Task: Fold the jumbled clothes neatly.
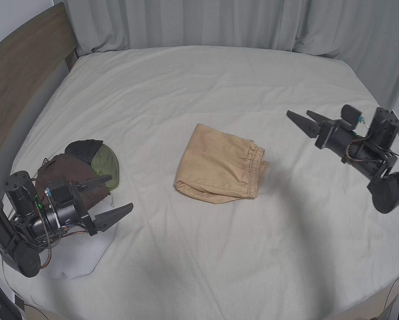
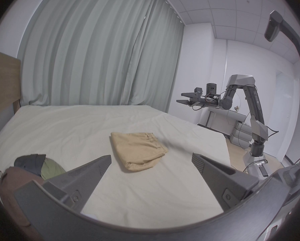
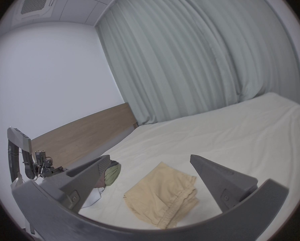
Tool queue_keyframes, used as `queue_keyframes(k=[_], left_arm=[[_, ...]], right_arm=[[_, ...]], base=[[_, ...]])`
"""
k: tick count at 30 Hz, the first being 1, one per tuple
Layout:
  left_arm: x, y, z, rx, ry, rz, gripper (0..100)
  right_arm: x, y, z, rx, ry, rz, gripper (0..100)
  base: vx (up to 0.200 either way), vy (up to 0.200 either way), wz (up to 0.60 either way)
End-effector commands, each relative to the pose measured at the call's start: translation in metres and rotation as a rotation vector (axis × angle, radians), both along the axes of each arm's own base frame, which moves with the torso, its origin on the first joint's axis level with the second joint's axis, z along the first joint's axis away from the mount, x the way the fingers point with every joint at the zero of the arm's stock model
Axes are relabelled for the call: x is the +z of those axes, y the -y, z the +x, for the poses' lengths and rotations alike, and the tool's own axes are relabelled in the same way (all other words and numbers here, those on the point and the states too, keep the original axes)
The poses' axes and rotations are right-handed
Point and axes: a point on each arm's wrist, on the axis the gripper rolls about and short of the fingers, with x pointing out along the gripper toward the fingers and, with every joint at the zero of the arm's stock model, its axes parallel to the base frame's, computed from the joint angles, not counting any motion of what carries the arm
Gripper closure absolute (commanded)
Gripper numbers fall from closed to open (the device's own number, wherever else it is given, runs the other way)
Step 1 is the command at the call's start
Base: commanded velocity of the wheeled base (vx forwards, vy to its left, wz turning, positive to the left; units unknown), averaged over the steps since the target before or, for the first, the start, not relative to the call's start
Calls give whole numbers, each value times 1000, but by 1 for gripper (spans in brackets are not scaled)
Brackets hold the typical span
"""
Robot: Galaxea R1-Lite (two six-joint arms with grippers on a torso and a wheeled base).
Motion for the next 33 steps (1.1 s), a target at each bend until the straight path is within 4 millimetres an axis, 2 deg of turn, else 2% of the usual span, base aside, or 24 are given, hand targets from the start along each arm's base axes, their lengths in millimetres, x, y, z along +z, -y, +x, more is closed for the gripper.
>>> queue_keyframes(k=[1, 6, 10, 14, 15, 16, 18, 20, 24, 25, 26, 33], left_arm=[[30, 5, -15, -26, 116, -15, 0], [43, 5, -21, -22, 160, -31, 0], [54, 4, -29, -9, 201, -42, 0], [71, 9, -45, -29, 258, -68, 0], [71, 9, -45, -29, 258, -68, 0], [75, 12, -59, -48, 275, -80, 0], [77, 14, -70, -45, 282, -91, 0], [78, 15, -94, -36, 282, -124, 0], [82, 9, -126, -31, 306, -173, 0], [82, 9, -126, -31, 306, -173, 0], [80, 6, -140, -32, 314, -178, 0], [74, 0, -162, -21, 277, -172, 0]], right_arm=[[35, 36, -68, -131, 101, 8, 0], [25, 42, -99, -165, 92, 15, 0], [26, 49, -116, -199, 167, 29, 0], [31, 55, -143, -221, 220, 35, 0], [31, 55, -143, -221, 220, 35, 0], [32, 59, -158, -233, 242, 36, 0], [32, 60, -168, -238, 257, 35, 0], [33, 63, -187, -246, 288, 40, 0], [35, 66, -208, -264, 340, 44, 0], [35, 66, -208, -264, 340, 44, 0], [33, 67, -218, -275, 355, 43, 0], [24, 68, -245, -274, 392, 46, 0]], base=[[0, 0, 0], [0, 0, 0], [0, 0, 0], [0, 0, 0], [0, 0, 0], [0, 0, 0], [0, 0, 0], [0, 0, 0], [0, 0, 0], [0, 0, 0], [0, 0, 0], [0, 0, 0]])
